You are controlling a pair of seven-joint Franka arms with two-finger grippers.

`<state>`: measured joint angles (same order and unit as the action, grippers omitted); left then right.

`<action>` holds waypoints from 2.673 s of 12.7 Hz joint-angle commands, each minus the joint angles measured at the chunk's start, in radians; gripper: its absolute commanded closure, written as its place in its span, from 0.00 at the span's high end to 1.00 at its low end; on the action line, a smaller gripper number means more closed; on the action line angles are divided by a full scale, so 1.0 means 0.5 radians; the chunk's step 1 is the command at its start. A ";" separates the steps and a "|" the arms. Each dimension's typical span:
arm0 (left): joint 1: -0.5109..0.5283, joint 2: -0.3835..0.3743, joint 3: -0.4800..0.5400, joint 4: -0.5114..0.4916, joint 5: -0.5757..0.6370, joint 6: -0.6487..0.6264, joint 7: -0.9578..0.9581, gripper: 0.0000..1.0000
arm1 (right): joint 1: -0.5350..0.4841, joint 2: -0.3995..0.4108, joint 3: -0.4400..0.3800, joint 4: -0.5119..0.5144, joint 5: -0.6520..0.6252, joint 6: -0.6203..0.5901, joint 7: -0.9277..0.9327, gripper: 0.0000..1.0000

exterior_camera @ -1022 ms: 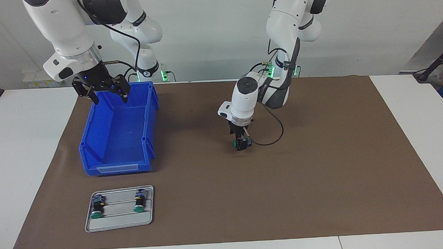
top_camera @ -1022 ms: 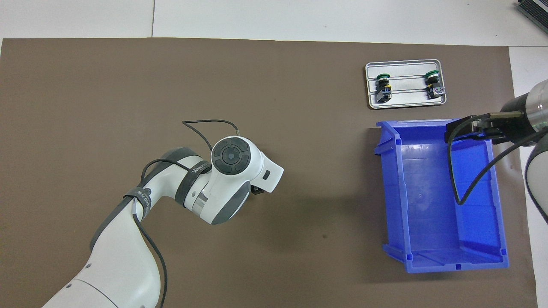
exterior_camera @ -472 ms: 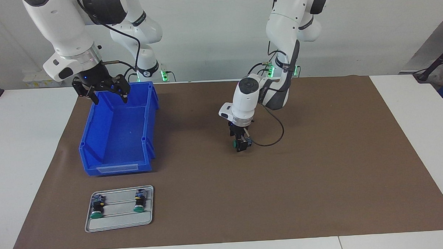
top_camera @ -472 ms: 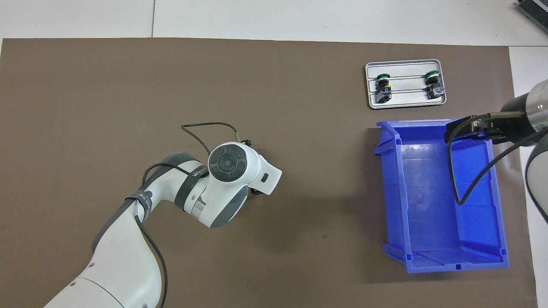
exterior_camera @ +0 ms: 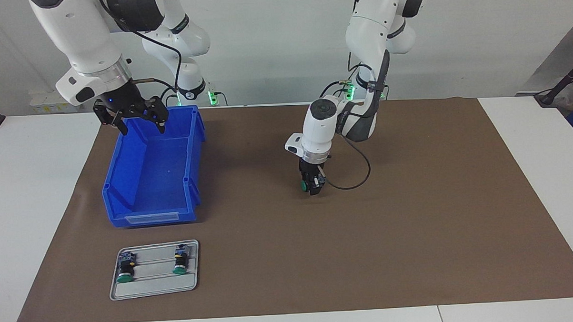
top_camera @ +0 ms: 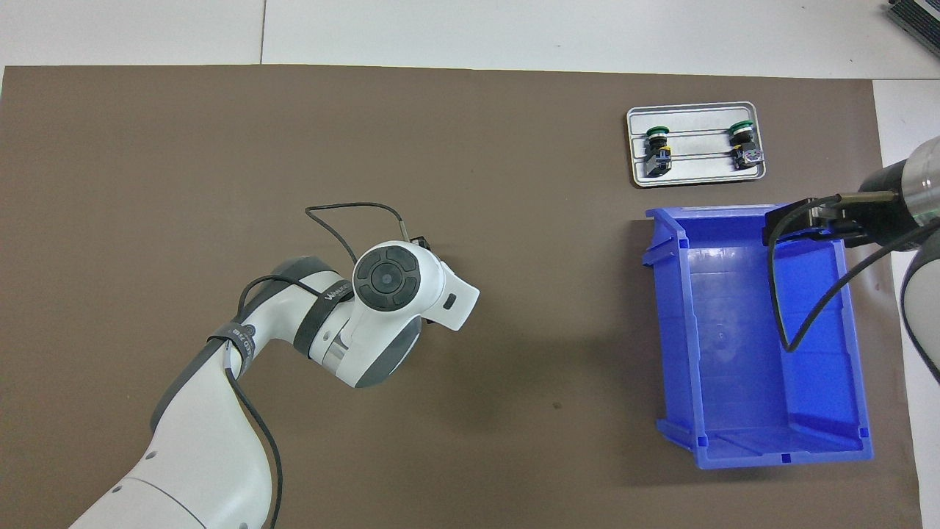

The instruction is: Place and press button with both arms

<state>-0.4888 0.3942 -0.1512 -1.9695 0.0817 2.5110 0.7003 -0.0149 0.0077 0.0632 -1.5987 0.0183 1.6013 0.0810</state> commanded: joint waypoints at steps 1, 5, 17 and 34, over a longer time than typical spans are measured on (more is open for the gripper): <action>-0.001 0.000 0.032 -0.016 0.064 0.028 -0.054 0.13 | -0.010 -0.028 0.006 -0.027 0.025 -0.018 -0.039 1.00; -0.001 0.000 0.078 0.000 0.064 0.022 -0.121 0.03 | -0.010 -0.028 0.006 -0.027 0.025 -0.015 -0.039 1.00; 0.124 -0.034 0.063 0.083 -0.055 -0.098 -0.232 0.00 | -0.010 -0.028 0.006 -0.027 0.025 -0.015 -0.039 1.00; 0.539 -0.304 0.035 -0.310 -2.172 -0.141 1.666 0.00 | -0.010 -0.028 0.006 -0.027 0.025 -0.015 -0.039 1.00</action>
<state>-0.2645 0.2905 -0.1246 -2.0695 -0.9244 2.4452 1.4121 -0.0149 0.0077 0.0633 -1.5988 0.0183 1.6013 0.0810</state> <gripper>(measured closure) 0.912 0.000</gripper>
